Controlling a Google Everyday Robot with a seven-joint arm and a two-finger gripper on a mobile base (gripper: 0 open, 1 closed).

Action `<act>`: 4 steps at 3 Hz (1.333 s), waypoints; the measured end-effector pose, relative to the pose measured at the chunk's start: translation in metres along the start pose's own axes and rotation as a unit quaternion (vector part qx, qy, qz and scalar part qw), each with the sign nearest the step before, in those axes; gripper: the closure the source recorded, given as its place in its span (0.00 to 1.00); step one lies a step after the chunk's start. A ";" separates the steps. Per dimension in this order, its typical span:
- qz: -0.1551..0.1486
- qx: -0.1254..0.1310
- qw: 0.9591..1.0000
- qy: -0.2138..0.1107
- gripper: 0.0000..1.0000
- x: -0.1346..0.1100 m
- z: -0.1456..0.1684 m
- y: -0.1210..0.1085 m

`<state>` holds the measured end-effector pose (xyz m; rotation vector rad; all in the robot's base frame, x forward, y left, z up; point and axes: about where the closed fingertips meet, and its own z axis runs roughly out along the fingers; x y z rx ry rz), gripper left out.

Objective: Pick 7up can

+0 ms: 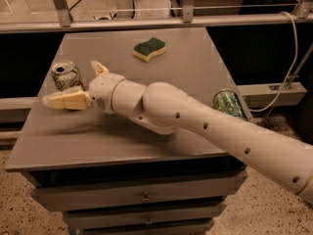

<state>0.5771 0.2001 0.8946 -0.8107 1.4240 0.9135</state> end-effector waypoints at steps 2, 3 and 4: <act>-0.028 -0.002 0.998 0.058 0.00 -0.030 -0.045 -0.025; -0.065 0.003 0.995 0.082 0.00 -0.063 -0.073 -0.076; -0.098 0.007 0.990 0.104 0.00 -0.089 -0.113 -0.126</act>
Offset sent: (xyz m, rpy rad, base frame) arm -0.0007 -0.1148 0.0494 -0.3179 -0.0062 0.2400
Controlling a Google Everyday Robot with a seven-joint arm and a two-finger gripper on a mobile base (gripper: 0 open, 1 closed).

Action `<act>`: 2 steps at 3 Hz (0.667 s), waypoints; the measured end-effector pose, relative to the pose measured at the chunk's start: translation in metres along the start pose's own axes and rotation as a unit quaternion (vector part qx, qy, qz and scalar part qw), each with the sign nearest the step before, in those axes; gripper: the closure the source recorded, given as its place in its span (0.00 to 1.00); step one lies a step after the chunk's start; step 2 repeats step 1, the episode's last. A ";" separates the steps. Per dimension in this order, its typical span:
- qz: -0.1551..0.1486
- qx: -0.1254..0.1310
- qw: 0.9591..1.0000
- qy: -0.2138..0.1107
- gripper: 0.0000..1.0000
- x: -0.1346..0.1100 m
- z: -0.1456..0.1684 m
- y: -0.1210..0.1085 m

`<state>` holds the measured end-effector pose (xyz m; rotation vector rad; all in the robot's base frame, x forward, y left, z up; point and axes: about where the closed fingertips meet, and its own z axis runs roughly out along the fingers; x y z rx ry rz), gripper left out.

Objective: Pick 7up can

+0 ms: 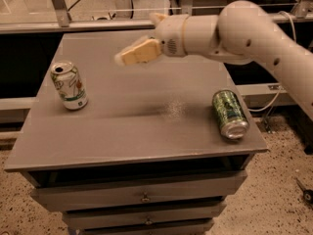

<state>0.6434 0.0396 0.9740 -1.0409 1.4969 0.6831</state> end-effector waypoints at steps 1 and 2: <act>-0.013 -0.019 1.000 0.012 0.00 -0.006 -0.024 -0.009; -0.013 -0.019 1.000 0.012 0.00 -0.006 -0.024 -0.009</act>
Offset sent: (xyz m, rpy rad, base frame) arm 0.0000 0.0000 0.0000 0.0000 0.0000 0.0000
